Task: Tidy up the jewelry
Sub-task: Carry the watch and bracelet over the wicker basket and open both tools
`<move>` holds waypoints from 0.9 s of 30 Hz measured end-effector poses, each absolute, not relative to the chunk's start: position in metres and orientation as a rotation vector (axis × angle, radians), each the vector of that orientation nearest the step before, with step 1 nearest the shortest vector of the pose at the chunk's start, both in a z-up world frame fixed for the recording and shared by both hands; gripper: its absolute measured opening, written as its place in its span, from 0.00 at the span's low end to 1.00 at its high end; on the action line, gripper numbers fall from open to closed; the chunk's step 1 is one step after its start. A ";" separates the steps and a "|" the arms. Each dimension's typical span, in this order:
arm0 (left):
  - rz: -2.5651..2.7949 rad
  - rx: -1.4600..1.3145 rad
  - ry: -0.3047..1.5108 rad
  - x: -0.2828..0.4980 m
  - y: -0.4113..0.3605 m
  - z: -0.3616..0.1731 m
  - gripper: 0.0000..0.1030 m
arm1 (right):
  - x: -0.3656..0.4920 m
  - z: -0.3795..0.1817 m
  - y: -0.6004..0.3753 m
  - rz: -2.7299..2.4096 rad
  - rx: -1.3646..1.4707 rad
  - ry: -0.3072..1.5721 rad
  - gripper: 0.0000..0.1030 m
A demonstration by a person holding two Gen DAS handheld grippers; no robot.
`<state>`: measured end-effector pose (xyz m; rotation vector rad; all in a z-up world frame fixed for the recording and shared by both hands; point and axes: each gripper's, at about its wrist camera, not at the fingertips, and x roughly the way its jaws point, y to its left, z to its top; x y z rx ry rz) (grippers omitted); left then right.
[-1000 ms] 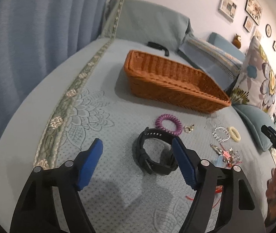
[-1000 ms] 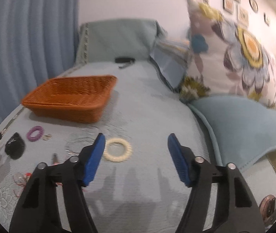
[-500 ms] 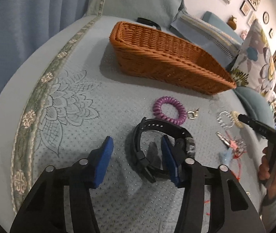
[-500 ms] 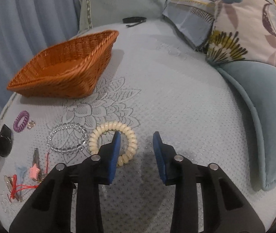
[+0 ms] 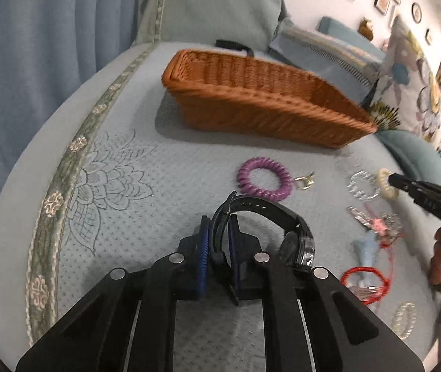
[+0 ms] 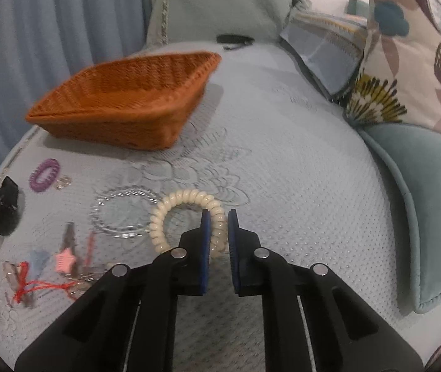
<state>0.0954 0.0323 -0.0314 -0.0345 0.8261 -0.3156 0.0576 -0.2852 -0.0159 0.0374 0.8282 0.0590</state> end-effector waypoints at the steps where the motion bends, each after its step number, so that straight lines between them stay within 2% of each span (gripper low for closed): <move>1: -0.319 -0.038 0.808 0.092 0.032 -0.027 0.09 | 0.054 -0.012 -0.284 0.066 0.046 0.816 0.09; 8: -0.345 -0.072 0.646 0.080 0.025 0.031 0.09 | 0.040 0.048 -0.271 0.117 0.075 0.658 0.09; 14: -0.328 -0.068 0.572 0.120 0.003 0.070 0.09 | 0.084 0.094 -0.251 0.156 0.076 0.584 0.09; 20: -0.308 -0.029 0.587 0.174 -0.027 0.073 0.09 | 0.157 0.091 -0.230 0.155 0.084 0.639 0.09; 27: -0.253 0.045 0.675 0.223 -0.047 0.040 0.10 | 0.212 0.055 -0.222 0.094 0.077 0.759 0.09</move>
